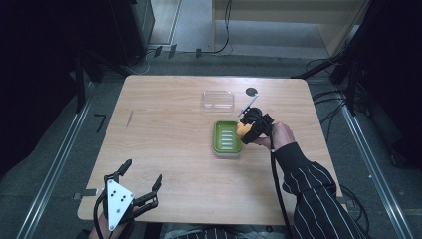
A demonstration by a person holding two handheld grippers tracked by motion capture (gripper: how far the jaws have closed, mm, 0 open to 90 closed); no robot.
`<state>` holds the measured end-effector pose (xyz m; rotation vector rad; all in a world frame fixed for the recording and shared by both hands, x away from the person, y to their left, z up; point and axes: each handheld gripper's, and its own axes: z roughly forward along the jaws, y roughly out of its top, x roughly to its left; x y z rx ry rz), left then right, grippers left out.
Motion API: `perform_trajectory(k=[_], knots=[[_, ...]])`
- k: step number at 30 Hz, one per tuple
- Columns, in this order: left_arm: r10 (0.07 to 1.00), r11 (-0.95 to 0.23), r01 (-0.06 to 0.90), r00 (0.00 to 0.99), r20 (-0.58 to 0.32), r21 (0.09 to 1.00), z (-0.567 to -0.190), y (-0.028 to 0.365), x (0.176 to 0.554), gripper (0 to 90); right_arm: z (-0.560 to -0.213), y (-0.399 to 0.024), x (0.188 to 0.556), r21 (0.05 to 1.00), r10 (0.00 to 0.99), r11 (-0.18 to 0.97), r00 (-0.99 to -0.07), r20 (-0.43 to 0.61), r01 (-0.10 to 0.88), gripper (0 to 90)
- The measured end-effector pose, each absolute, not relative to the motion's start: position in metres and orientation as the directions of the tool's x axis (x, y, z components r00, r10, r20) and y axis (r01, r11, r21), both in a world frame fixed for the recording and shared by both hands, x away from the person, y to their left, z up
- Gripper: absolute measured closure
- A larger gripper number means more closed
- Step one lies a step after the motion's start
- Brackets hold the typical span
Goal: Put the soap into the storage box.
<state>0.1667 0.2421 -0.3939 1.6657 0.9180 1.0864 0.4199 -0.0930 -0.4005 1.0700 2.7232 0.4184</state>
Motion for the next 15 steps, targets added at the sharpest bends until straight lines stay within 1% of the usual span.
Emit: perform_trajectory(k=[15], knots=[[0.906,-0.305,0.1,0.336,0.256,0.947,-0.394,0.242,0.166,13.0,-0.401,-0.079,0.427,0.321,0.664,0.721,-0.745,-0.066,0.614,39.6]])
